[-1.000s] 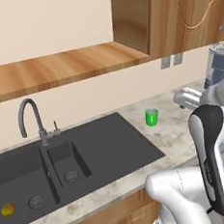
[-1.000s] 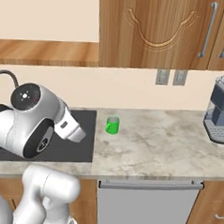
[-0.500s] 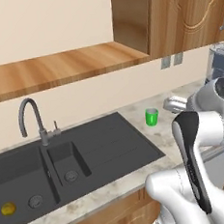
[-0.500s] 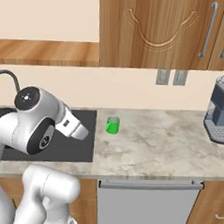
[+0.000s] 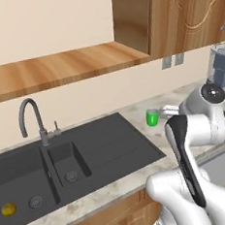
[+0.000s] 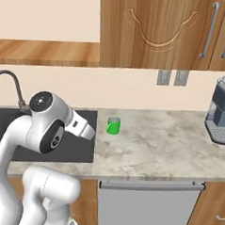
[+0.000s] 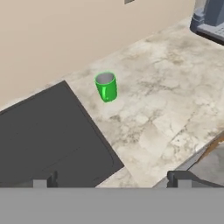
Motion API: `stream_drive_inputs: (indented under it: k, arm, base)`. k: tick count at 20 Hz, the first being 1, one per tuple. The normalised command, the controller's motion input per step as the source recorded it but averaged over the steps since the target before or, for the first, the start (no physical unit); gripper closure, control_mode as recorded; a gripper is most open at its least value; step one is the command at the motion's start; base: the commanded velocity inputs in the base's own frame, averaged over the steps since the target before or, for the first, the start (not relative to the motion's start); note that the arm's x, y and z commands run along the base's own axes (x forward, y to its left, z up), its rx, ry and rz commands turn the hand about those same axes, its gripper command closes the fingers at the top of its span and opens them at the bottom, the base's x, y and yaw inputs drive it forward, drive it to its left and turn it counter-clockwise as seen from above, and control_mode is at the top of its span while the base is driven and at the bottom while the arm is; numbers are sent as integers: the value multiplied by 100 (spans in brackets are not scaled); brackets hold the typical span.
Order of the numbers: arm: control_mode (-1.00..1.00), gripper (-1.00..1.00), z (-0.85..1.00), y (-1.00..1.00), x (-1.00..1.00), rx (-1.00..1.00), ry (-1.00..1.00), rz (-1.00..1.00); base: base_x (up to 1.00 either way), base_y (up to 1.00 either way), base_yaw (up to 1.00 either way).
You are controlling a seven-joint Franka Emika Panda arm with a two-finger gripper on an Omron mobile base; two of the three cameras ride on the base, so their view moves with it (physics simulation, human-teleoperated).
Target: Clear the mugs and bowl far away from the sink.
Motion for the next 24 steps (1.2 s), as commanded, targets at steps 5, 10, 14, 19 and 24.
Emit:
stream_drive_inputs:
  k: [5, 10, 14, 19, 24]
  arm:
    - [-100, -100, -29, 0, 46, -10, 0, 0]
    - [-100, -100, -22, -7, 42, -1, 0, 4]
    - [-100, -100, -18, -2, 54, 0, 0, 4]
    - [-100, -100, -14, -1, 56, 0, 0, 2]
    - [-100, -100, -9, -10, 36, 0, 0, 0]
  base:
    - [0, 0, 0]
    - [0, 0, 0]
    - [0, 0, 0]
    - [0, 0, 0]
    - [0, 0, 0]
